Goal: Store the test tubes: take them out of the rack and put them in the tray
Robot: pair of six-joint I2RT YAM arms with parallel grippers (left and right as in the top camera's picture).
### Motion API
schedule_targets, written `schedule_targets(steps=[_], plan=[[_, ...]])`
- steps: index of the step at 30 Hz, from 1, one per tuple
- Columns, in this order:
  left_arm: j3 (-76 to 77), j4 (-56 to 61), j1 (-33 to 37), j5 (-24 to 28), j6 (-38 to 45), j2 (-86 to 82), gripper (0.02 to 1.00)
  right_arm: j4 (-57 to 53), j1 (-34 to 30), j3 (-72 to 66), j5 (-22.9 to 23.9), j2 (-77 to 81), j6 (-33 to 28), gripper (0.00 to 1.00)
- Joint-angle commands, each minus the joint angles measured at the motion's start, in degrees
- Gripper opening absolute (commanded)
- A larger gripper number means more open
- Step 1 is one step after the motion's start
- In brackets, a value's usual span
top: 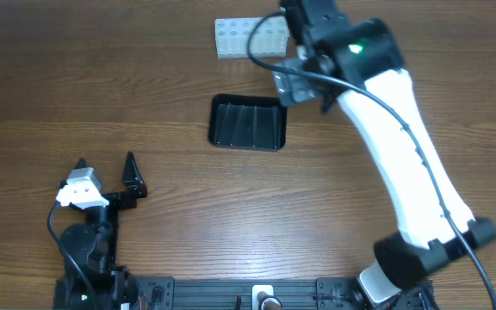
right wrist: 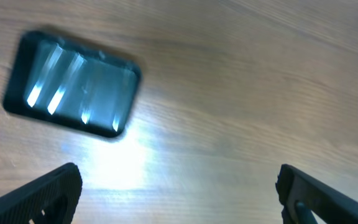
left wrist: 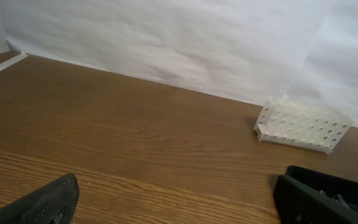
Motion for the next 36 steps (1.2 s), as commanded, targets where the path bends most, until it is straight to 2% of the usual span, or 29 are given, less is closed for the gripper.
schedule_targets(steps=[1,8,14,19,27,32,36], plan=[[-0.26,-0.09,0.35,0.76,0.85,-0.46,0.996,-4.11,-1.97,0.11,1.77,-5.33,-1.22,0.993],[-0.28,-0.09,0.35,0.76,0.85,-0.46,0.998,-5.73,-6.51,-9.27,1.77,-17.81,-1.22,0.991],[-0.26,-0.09,0.35,0.76,0.85,-0.46,0.998,-0.74,-10.93,-25.9,1.68,-33.53,-1.18,0.993],[-0.26,-0.09,0.35,0.76,0.85,-0.46,0.998,8.76,-14.67,-40.28,1.53,-46.73,-1.22,0.993],[-0.26,-0.09,0.35,0.76,0.85,-0.46,0.998,32.57,-18.1,-59.08,1.57,-59.93,-1.25,0.991],[-0.26,-0.09,0.35,0.76,0.85,-0.46,0.998,37.35,-18.32,-66.14,1.57,-64.13,-1.22,0.993],[-0.26,-0.09,0.35,0.76,0.85,-0.46,0.998,45.7,-18.32,-70.79,1.57,-67.65,-1.22,0.991]])
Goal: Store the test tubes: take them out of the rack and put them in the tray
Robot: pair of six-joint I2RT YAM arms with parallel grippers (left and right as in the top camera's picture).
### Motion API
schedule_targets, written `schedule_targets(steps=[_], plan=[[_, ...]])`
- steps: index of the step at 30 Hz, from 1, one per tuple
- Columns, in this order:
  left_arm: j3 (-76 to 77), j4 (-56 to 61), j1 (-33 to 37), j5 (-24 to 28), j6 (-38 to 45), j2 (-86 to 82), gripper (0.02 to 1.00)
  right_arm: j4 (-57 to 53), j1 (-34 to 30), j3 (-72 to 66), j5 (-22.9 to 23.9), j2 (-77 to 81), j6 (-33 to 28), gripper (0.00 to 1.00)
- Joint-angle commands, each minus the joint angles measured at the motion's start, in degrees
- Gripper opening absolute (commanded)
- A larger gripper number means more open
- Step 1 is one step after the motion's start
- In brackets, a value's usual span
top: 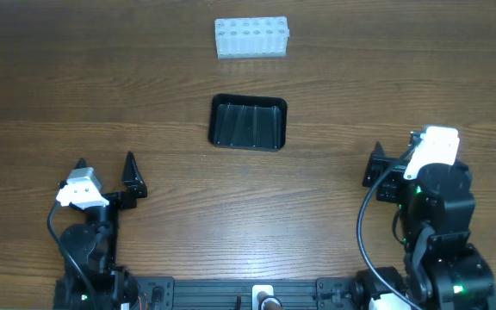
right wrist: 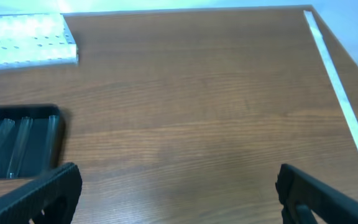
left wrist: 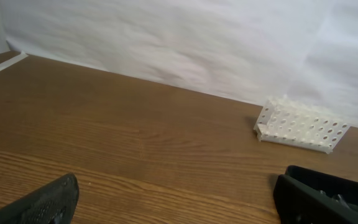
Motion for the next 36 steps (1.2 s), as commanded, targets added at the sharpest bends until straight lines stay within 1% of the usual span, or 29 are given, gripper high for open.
schedule_targets(steps=[1,9,15,25,31,36], plan=[[-0.26,-0.09,0.35,0.76,0.85,-0.46,0.998,8.33,-0.44,-4.92,0.7,-4.39,-0.26,0.991],[-0.26,-0.09,0.35,0.76,0.85,-0.46,0.998,28.61,-0.44,-20.0,0.7,-13.64,-0.26,0.991],[-0.26,-0.09,0.35,0.76,0.85,-0.46,0.996,50.56,-0.46,-34.14,0.7,-20.31,-0.26,0.991],[-0.26,-0.09,0.35,0.76,0.85,-0.46,0.996,70.88,-0.61,-50.29,0.76,-21.46,-0.26,0.991],[-0.26,-0.09,0.35,0.76,0.85,-0.46,0.996,69.18,-1.27,-50.12,0.7,-22.51,-0.26,0.993],[-0.26,-0.09,0.35,0.76,0.85,-0.46,0.996,60.22,-2.14,-50.12,0.7,-27.08,-0.26,0.993]])
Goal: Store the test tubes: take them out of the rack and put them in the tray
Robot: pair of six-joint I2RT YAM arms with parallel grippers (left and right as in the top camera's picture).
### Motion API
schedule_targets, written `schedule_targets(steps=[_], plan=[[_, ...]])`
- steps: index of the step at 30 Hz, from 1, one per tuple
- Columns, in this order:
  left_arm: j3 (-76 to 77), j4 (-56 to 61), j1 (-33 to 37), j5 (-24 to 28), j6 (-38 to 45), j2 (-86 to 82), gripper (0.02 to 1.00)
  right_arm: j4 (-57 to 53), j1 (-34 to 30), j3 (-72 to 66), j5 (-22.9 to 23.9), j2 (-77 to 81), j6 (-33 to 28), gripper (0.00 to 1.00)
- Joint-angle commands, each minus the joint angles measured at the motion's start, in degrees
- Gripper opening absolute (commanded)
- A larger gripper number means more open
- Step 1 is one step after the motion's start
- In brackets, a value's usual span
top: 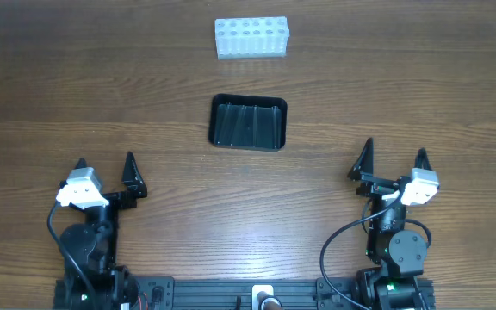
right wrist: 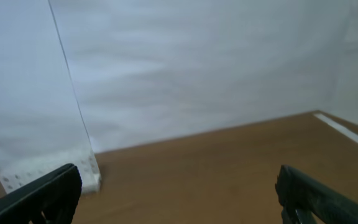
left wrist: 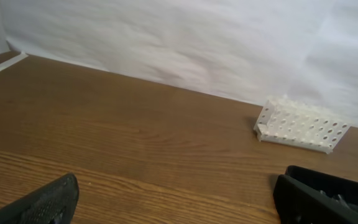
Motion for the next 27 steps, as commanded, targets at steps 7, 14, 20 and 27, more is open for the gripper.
schedule_targets(steps=[7,14,20,27], plan=[[-0.26,-0.07,0.35,0.76,0.85,-0.46,0.996,-17.31,-1.92,-0.31,0.15,-11.56,-0.26,0.993],[-0.26,-0.07,0.35,0.76,0.85,-0.46,0.998,-21.75,-1.9,-0.31,0.11,-11.45,-0.26,0.993],[-0.26,-0.07,0.35,0.76,0.85,-0.46,0.998,-21.75,-1.9,-0.31,0.11,-11.45,-0.26,0.993],[-0.26,-0.07,0.35,0.76,0.85,-0.46,0.998,-21.73,-1.9,-0.31,0.11,-11.45,-0.28,0.991]])
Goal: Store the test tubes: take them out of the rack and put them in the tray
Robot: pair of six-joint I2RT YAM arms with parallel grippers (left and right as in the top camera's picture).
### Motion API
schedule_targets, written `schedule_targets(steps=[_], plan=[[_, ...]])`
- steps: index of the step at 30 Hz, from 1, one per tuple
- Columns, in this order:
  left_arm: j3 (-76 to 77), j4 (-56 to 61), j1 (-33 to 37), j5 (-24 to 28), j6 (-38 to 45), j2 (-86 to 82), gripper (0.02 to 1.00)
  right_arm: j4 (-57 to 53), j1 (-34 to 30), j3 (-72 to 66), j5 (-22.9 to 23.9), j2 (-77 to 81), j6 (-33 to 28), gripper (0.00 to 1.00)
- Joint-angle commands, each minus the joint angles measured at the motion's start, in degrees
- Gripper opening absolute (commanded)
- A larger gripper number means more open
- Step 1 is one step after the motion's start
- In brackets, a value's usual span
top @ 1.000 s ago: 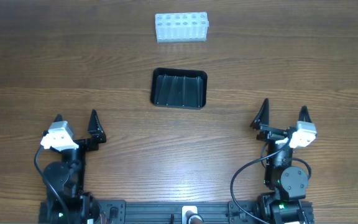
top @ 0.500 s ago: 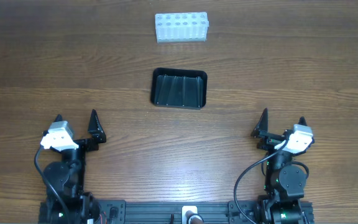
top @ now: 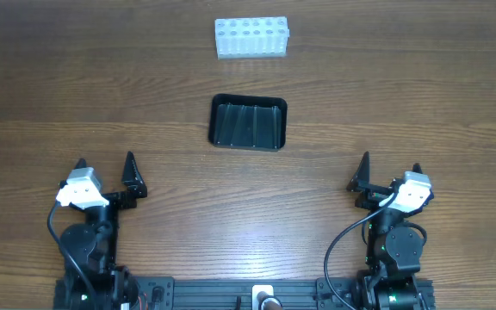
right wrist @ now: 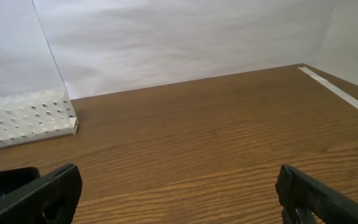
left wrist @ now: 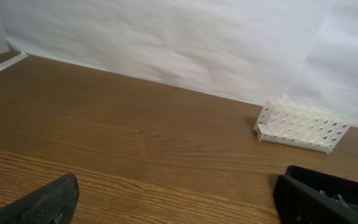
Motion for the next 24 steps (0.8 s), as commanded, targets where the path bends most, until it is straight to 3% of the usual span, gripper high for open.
schedule_targets(steps=[1,5,8,13,24], plan=[[-0.26,-0.09,0.35,0.76,0.83,-0.46,0.998,-0.2,-0.5,-0.31,0.13,-0.52,-0.26,0.991],[-0.26,-0.09,0.35,0.76,0.83,-0.46,0.998,-0.33,-0.5,-0.31,-2.91,-0.52,-1.73,0.993],[-0.26,-0.09,0.35,0.76,0.83,-0.46,0.998,-0.52,-0.68,-0.31,-7.13,-0.52,-6.47,0.993],[-0.26,-0.09,0.35,0.76,0.83,-0.46,0.996,-1.7,-2.38,-0.31,-16.02,-0.52,-7.13,0.991],[-0.26,-0.09,0.35,0.76,0.83,-0.46,0.998,-1.7,-2.43,-0.31,-16.61,-0.52,-7.13,0.991]])
